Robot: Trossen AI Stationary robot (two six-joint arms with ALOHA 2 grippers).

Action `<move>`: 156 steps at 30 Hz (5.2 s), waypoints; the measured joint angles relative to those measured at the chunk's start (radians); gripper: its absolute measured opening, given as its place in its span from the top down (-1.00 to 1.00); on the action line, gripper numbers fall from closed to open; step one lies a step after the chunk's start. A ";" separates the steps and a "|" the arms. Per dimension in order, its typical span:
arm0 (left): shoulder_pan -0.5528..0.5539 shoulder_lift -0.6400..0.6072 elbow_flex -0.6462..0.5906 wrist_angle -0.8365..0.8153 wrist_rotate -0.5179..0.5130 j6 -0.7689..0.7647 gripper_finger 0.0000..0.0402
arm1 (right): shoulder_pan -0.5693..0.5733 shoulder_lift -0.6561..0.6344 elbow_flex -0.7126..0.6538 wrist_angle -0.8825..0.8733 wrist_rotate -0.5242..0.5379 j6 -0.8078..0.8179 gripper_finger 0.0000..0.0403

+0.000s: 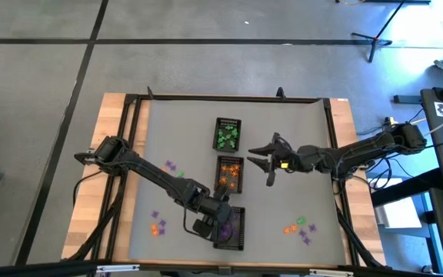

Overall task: Sort Halloween decoration
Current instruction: Put the violet spider toy into the bottom black bin

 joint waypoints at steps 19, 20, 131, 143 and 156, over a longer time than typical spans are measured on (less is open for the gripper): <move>-0.004 0.000 0.000 0.088 0.012 -0.327 -0.17 | 0.301 0.181 0.117 -0.183 0.042 0.008 0.39; -0.009 0.000 0.000 0.096 0.012 -0.342 -0.17 | 0.323 0.210 0.136 -0.197 0.058 0.019 0.39; -0.279 -0.103 -0.098 -0.459 -0.050 -1.018 -0.17 | 0.585 0.584 0.509 -0.453 0.459 0.295 0.39; -0.400 -0.173 -0.357 -0.424 0.056 -1.264 -0.17 | 0.551 0.583 0.509 -0.455 0.476 0.240 0.39; -0.412 -0.404 -0.647 -0.260 0.046 -1.485 -0.17 | 0.519 0.583 0.509 -0.460 0.424 0.239 0.39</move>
